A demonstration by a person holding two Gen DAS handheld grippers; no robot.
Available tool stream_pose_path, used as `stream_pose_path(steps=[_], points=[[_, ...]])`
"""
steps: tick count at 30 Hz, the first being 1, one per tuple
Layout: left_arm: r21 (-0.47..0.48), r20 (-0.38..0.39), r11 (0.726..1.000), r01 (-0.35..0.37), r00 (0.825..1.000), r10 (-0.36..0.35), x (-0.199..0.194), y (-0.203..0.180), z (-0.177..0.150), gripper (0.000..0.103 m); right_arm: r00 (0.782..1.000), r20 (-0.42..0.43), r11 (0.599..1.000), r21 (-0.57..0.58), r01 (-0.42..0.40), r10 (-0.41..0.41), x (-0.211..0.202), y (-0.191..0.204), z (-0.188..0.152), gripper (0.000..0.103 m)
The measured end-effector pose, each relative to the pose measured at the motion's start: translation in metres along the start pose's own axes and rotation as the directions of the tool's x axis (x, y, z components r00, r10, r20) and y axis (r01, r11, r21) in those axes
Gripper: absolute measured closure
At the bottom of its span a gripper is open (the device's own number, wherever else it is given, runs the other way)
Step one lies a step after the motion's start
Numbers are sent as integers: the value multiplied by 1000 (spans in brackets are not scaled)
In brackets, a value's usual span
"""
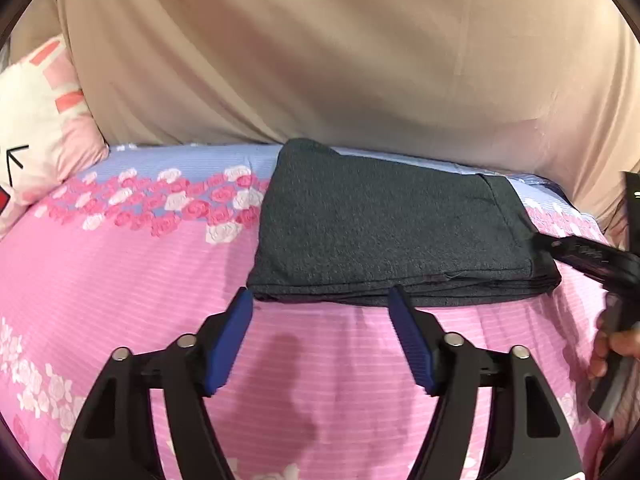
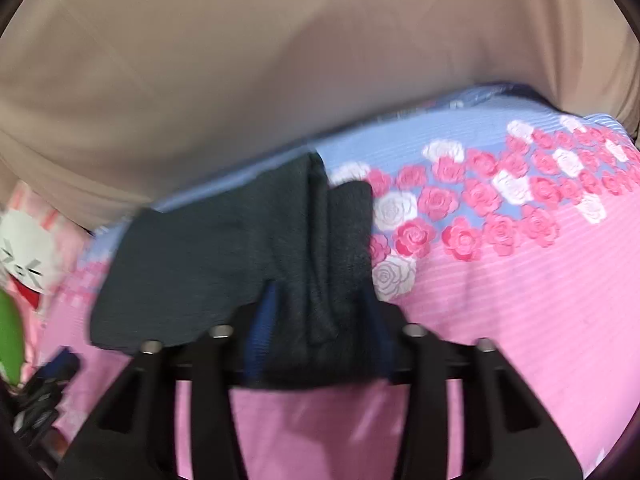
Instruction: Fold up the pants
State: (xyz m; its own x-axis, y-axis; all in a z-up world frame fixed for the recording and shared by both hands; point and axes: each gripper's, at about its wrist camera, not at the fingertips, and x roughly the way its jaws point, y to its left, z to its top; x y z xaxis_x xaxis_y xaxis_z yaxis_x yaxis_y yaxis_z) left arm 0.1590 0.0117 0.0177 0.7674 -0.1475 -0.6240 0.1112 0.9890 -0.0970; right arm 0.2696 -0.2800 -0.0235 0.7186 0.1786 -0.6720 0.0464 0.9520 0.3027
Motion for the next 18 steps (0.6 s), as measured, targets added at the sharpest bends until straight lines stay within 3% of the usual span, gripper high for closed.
stream_pose_path(steps=[2,3,5,6,8,10,12,15,16,17,18], points=[[-9,-6,1000,10,1000,-10,2,4,0,34,1000,1,1000,-23,-9,9,0,6,-1,73],[-17,-10,1000,10,1000,-10,2,5,1,34,1000,20,999,-47,9,-8,-7,12,0,78],[-28,-12,1000,14,1000,-14,3,8,2,34,996,83,997,-72,32,-26,-31,19,3,101],[-32,-13,999,11,1000,-11,3,10,3,34,994,110,997,-70,27,-19,-43,20,3,103],[-36,-13,999,19,1000,-20,3,11,2,34,986,166,998,-55,38,-29,-64,13,5,103],[-33,-10,999,22,1000,-23,1,10,2,34,976,196,995,-18,98,-92,-70,-6,5,103],[-28,-10,999,24,1000,-24,2,9,1,33,993,113,999,40,23,-28,-57,-24,5,101],[-20,-14,1000,23,1000,-24,2,7,0,33,993,73,993,66,-99,94,-44,-19,7,97],[-19,-14,1000,23,1000,-23,2,6,0,33,993,63,994,40,-98,96,-40,-11,8,91],[-20,-13,999,26,1000,-26,2,6,0,33,994,48,995,14,-95,94,-34,-3,10,73],[-22,-13,999,29,999,-29,2,7,0,33,996,33,996,-13,-84,84,-27,5,11,64]])
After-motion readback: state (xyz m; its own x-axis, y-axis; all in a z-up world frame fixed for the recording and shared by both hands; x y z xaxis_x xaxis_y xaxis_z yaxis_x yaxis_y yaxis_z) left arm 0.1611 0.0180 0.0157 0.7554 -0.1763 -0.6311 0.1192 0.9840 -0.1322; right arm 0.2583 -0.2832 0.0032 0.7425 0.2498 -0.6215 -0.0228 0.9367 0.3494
